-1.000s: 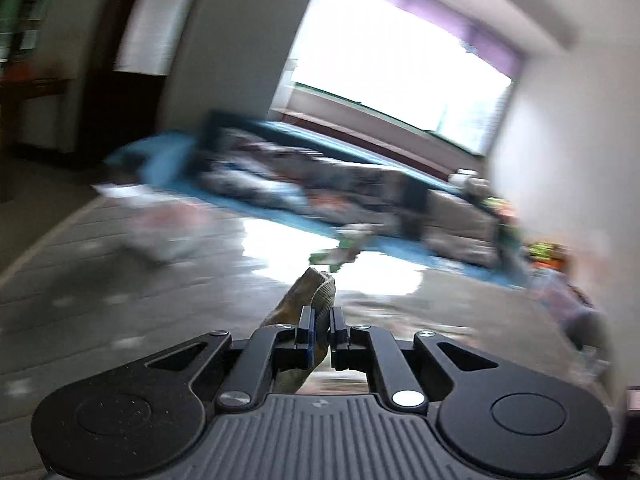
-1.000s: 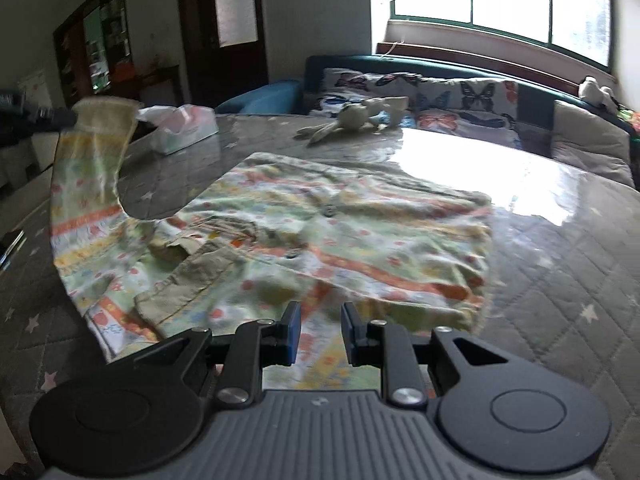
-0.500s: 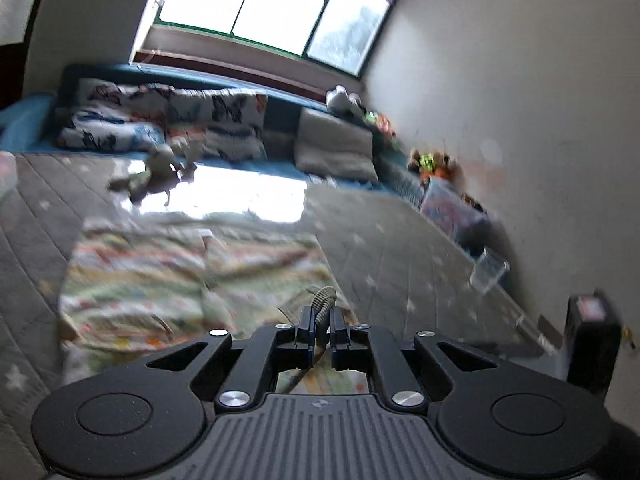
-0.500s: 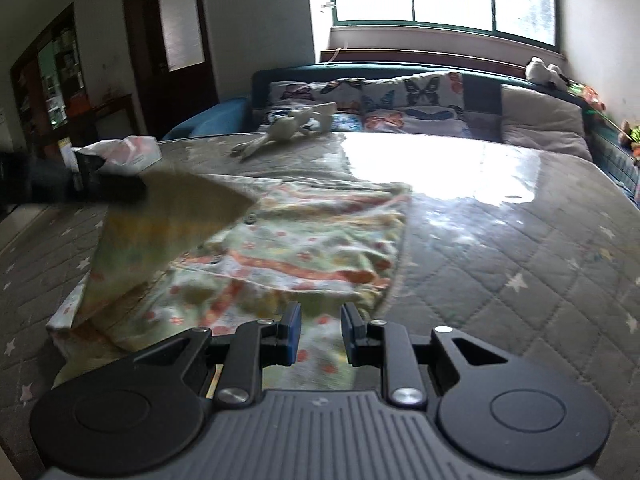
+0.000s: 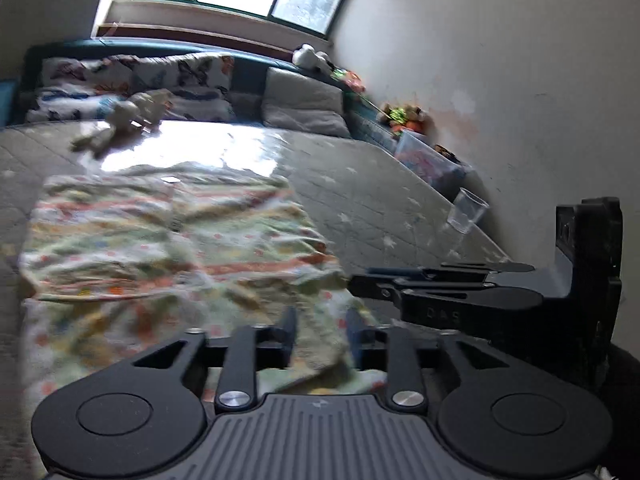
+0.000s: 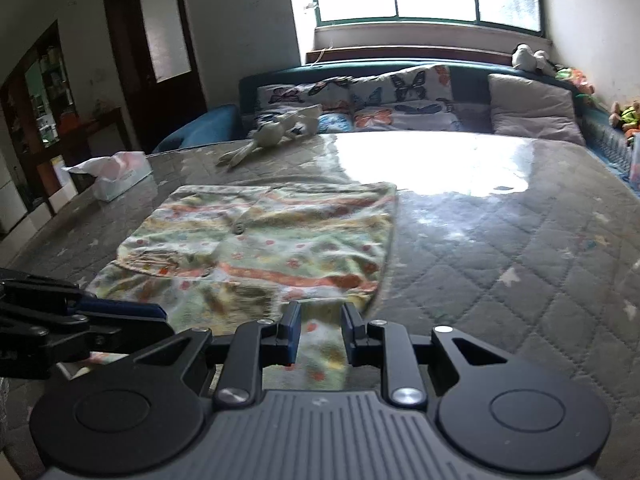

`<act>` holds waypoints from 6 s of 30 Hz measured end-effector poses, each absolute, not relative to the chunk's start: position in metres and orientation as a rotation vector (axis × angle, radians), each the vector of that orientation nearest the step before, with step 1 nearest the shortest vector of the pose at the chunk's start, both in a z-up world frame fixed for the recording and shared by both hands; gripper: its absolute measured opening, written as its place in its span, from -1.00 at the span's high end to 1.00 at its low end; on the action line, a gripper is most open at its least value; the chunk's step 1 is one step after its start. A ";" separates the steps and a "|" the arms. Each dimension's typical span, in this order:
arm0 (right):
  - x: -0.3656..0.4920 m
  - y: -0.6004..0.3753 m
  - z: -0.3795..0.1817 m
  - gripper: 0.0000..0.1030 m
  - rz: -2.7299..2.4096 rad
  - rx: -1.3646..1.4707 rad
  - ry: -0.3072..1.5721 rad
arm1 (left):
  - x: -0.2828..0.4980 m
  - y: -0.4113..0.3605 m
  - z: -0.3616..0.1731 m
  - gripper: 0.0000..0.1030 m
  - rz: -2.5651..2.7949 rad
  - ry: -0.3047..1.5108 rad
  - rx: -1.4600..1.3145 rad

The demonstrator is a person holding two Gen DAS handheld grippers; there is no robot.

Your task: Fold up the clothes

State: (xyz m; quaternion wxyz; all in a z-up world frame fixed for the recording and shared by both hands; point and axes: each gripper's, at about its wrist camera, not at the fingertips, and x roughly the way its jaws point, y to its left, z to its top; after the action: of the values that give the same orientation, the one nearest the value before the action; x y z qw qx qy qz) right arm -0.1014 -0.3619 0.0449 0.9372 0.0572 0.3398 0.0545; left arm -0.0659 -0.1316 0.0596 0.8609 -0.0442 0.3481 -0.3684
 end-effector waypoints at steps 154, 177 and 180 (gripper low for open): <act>-0.147 -0.275 0.032 0.21 0.415 -0.289 0.730 | -0.076 -0.075 0.055 0.84 -0.801 0.596 0.147; -0.104 -0.287 0.056 0.67 0.445 -0.077 0.771 | -0.123 -0.058 0.019 0.15 -0.721 0.523 0.490; -0.104 -0.286 0.060 0.69 0.440 -0.080 0.758 | -0.121 -0.060 0.016 0.15 -0.688 0.504 0.526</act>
State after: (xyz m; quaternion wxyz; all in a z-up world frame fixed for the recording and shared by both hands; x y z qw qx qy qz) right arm -0.1039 -0.2860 0.0600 0.9048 -0.0386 0.3668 0.2131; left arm -0.1209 -0.0600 0.0156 0.8771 0.2521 0.2414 -0.3299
